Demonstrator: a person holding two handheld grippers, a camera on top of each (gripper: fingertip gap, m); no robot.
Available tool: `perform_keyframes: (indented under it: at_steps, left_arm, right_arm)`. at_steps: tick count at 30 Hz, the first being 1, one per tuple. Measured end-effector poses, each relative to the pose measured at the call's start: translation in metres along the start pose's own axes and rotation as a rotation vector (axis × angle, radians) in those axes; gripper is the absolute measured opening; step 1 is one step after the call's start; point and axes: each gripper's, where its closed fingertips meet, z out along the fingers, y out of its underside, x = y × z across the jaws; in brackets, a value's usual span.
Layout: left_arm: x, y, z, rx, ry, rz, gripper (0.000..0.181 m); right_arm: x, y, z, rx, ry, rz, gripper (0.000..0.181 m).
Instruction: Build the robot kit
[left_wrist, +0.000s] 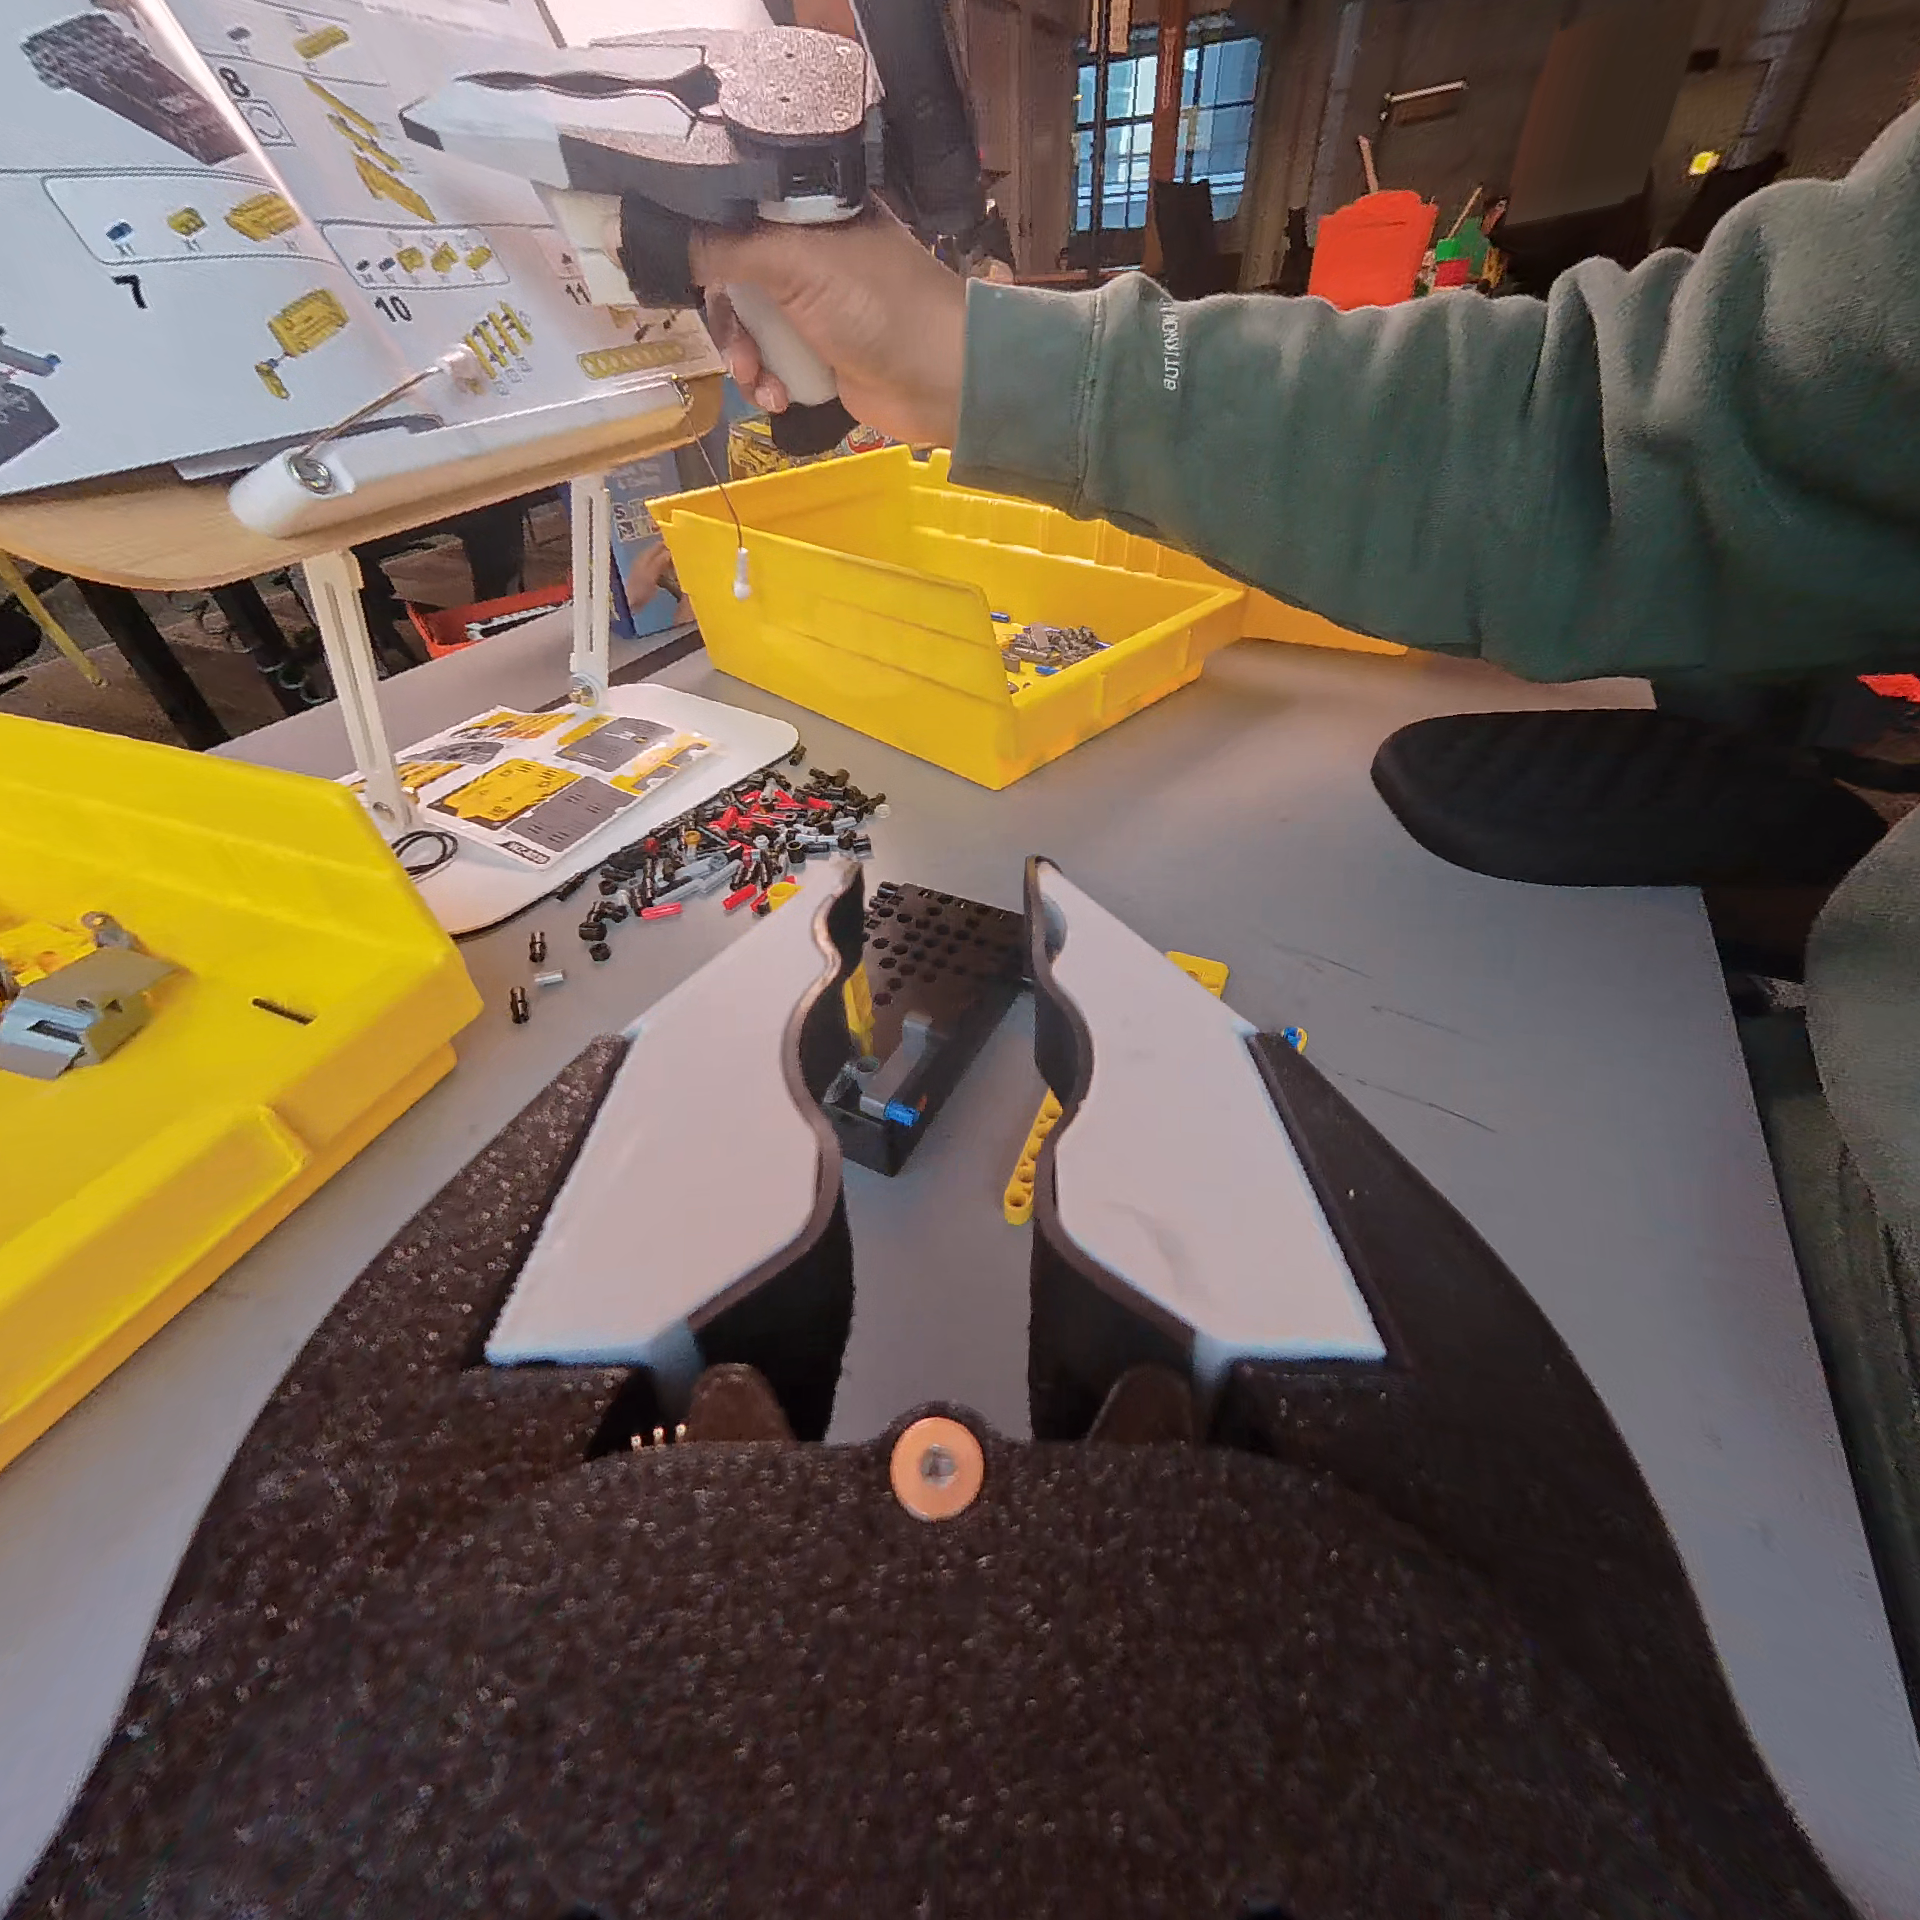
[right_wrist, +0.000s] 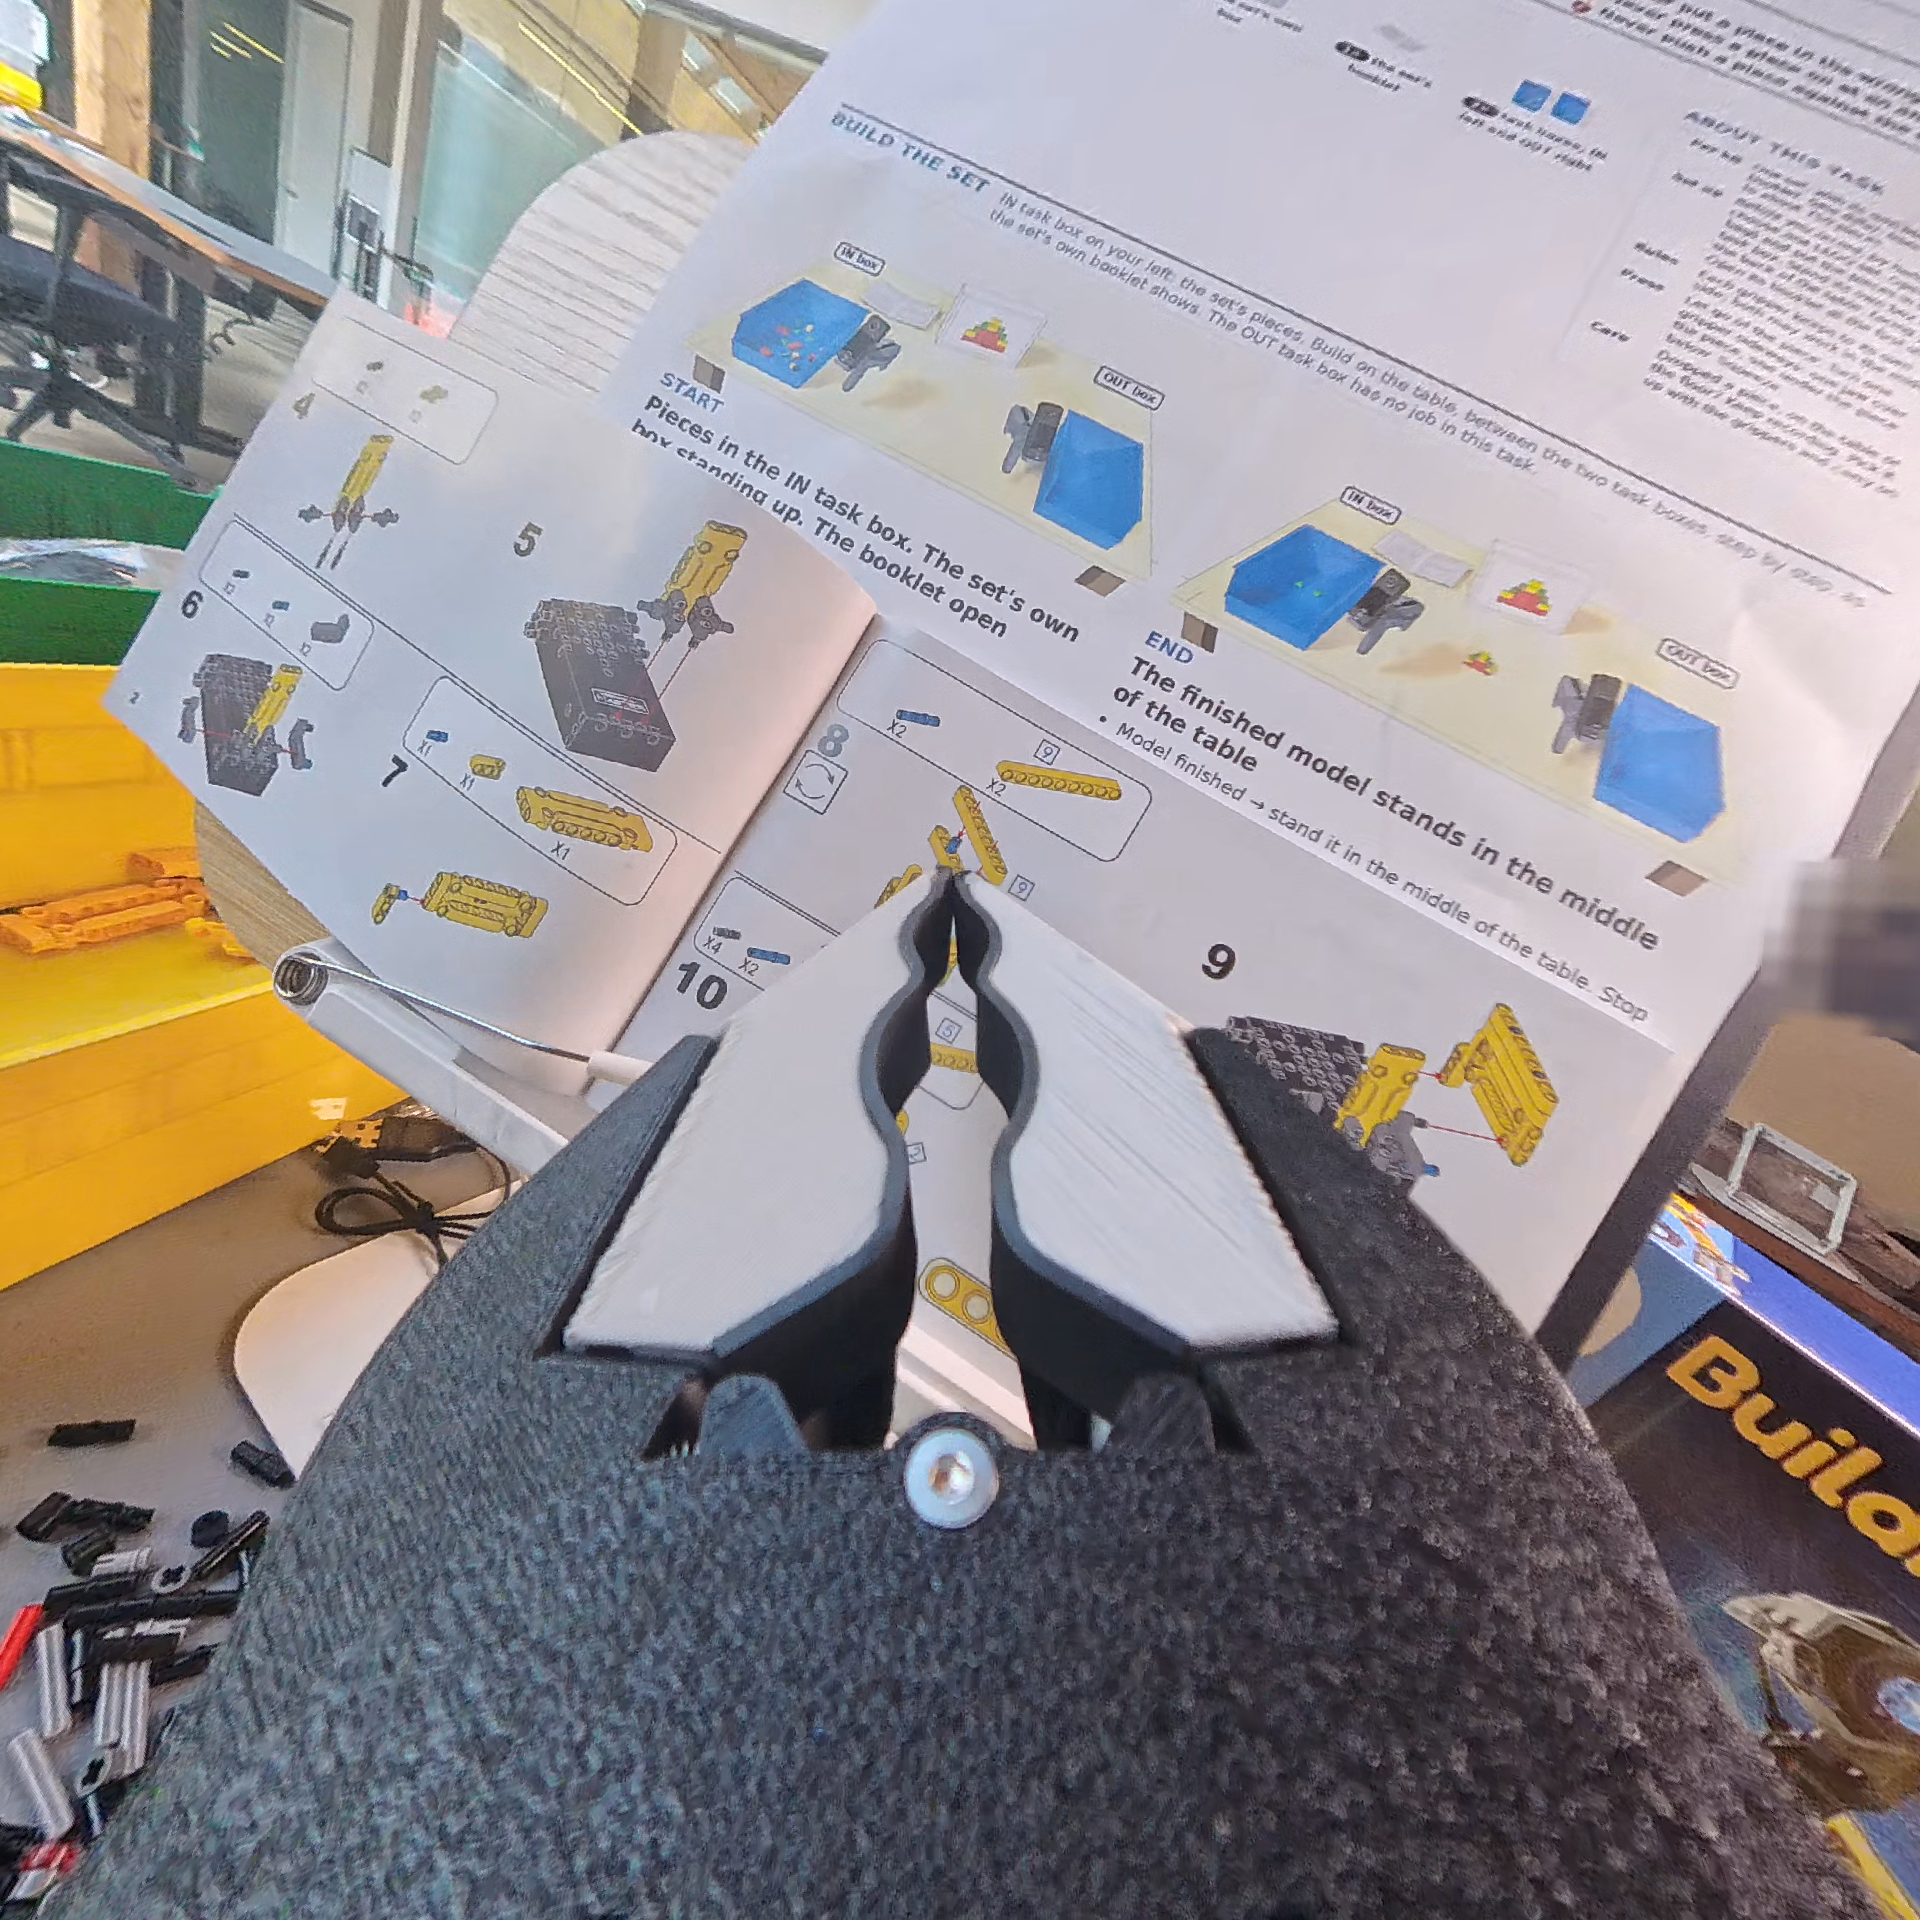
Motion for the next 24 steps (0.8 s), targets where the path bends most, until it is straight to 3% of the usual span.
perform_keyframes:
  at_steps: [8,24]
  left_arm:
    - [0.002,0.011,0.01,-0.067,0.008,0.002,0.03]
    - [0.002,0.012,0.011,-0.074,0.004,0.005,0.03]
  right_arm:
    - [0.0,0.017,0.01,-0.039,-0.013,0.009,0.0]
    - [-0.001,0.009,0.014,-0.011,-0.026,0.007,0.0]
